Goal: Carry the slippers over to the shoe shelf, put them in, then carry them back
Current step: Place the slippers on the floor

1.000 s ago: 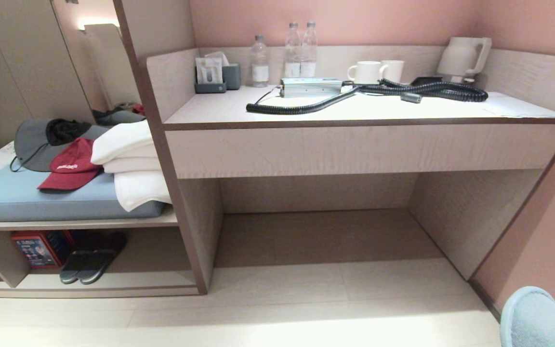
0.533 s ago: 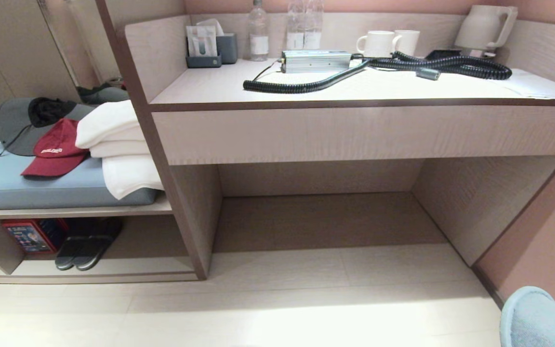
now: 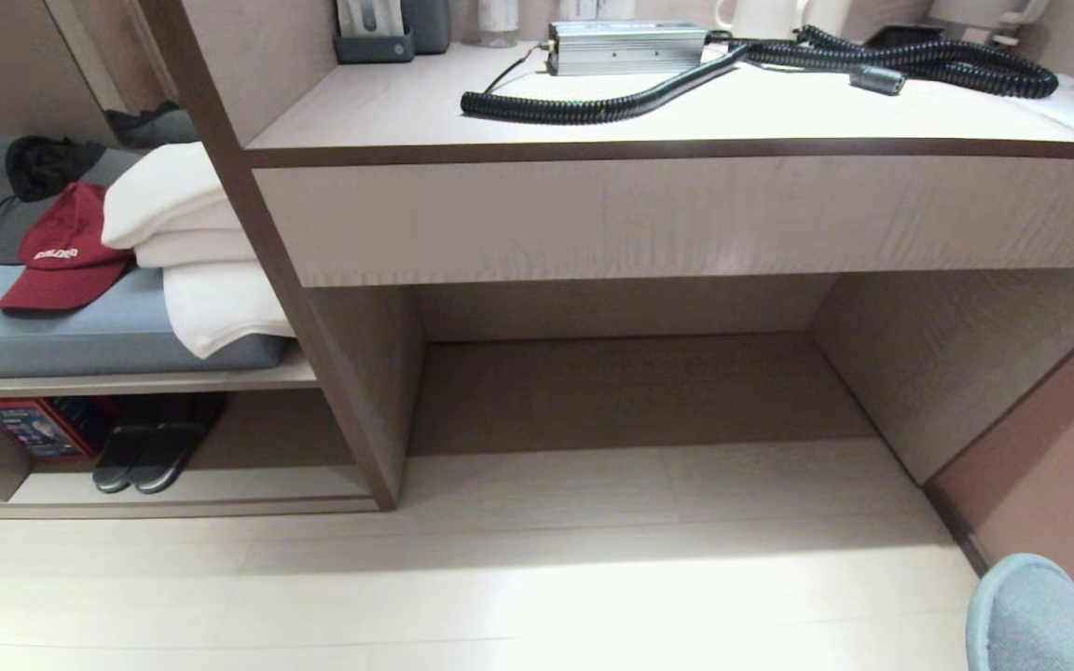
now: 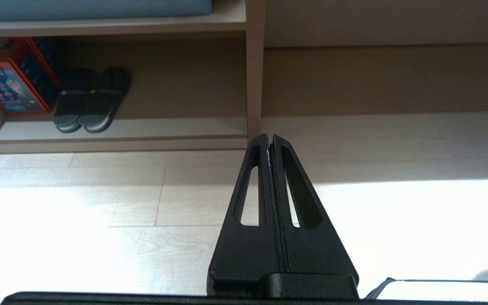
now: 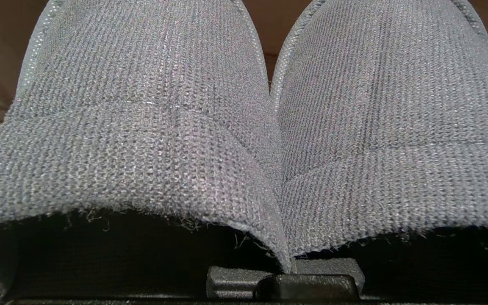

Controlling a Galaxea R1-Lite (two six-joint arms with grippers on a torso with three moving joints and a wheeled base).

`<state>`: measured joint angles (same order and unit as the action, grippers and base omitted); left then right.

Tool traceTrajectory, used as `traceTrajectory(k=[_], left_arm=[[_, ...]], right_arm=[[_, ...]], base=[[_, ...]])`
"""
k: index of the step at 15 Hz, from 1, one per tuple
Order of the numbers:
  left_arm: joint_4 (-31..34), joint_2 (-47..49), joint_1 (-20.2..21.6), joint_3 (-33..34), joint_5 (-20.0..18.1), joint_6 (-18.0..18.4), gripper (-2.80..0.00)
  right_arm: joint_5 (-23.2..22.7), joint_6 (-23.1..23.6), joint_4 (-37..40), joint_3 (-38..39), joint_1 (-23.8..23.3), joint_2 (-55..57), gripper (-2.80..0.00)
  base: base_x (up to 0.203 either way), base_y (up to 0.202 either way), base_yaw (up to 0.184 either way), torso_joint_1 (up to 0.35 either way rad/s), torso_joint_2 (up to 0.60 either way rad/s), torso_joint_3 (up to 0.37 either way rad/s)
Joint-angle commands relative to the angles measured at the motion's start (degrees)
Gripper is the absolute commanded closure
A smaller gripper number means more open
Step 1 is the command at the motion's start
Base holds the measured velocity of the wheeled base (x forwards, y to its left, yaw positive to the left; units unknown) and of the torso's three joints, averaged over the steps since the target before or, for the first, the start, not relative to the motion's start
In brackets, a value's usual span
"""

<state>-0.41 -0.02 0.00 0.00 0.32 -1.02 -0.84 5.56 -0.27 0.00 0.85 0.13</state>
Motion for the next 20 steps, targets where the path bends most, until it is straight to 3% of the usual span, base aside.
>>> traceTrajectory(k=[1, 20], left_arm=[[0.0, 0.0, 0.1, 0.0, 0.0, 0.0, 0.0], [0.0, 0.0, 0.0, 0.0, 0.0, 0.0, 0.0]], right_arm=[[0.0, 0.1, 0.0, 0.0, 0.0, 0.0, 0.0], [0.0, 0.0, 0.0, 0.0, 0.0, 0.0, 0.0]], base=[[0.0, 0.0, 0.0, -0.001, 0.0, -0.198], [0.0, 0.0, 0.0, 0.003, 0.0, -0.198]])
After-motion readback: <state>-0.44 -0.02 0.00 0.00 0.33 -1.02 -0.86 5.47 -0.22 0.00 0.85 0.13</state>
